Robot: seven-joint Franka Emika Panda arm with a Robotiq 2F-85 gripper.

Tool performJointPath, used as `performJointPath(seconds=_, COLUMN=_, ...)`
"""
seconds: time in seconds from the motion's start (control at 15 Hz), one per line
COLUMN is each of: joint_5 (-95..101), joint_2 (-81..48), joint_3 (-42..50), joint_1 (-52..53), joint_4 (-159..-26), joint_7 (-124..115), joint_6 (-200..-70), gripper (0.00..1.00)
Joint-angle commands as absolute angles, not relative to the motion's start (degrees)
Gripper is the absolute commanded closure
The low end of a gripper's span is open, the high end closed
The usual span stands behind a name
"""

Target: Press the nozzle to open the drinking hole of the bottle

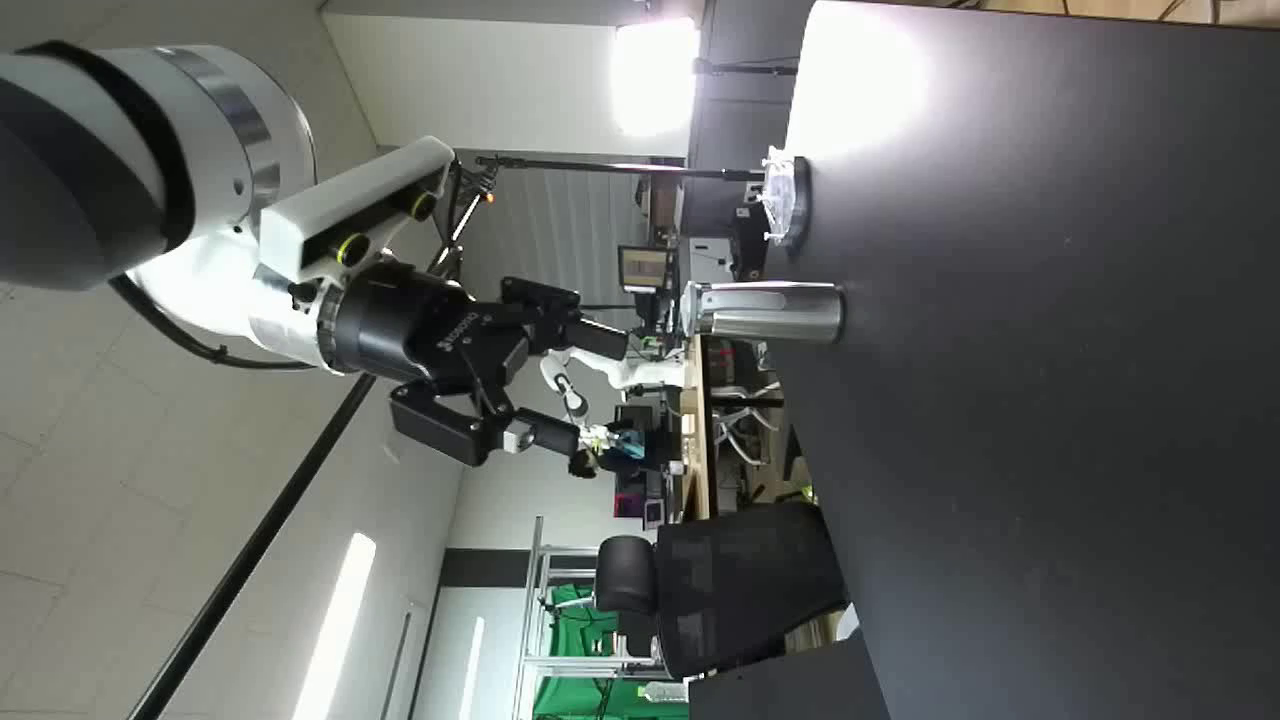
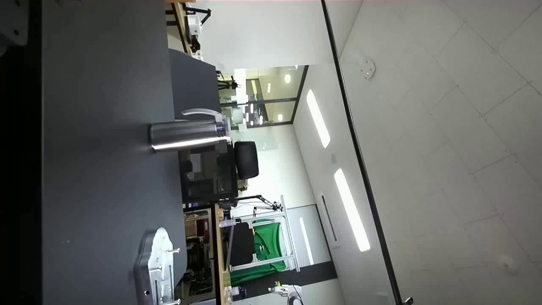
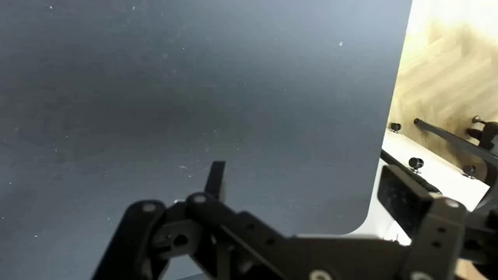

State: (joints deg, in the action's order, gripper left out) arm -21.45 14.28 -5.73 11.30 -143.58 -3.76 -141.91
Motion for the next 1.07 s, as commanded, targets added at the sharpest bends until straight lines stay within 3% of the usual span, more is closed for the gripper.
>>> performJointPath(seconds=0.0, joint_5=-21.47, joint_2=14.26, joint_3=-6.03, joint_1=10.97, joint_4=-143.49, joint_7=-3.77, joint_6=-141.72, gripper=0.00)
performJointPath(seconds=1.0, joint_5=-19.11, joint_2=10.08, joint_3=-2.67, joint_1=6.94, joint_4=-139.56, joint_7=-1.06, joint_6=-140.92, gripper=0.00)
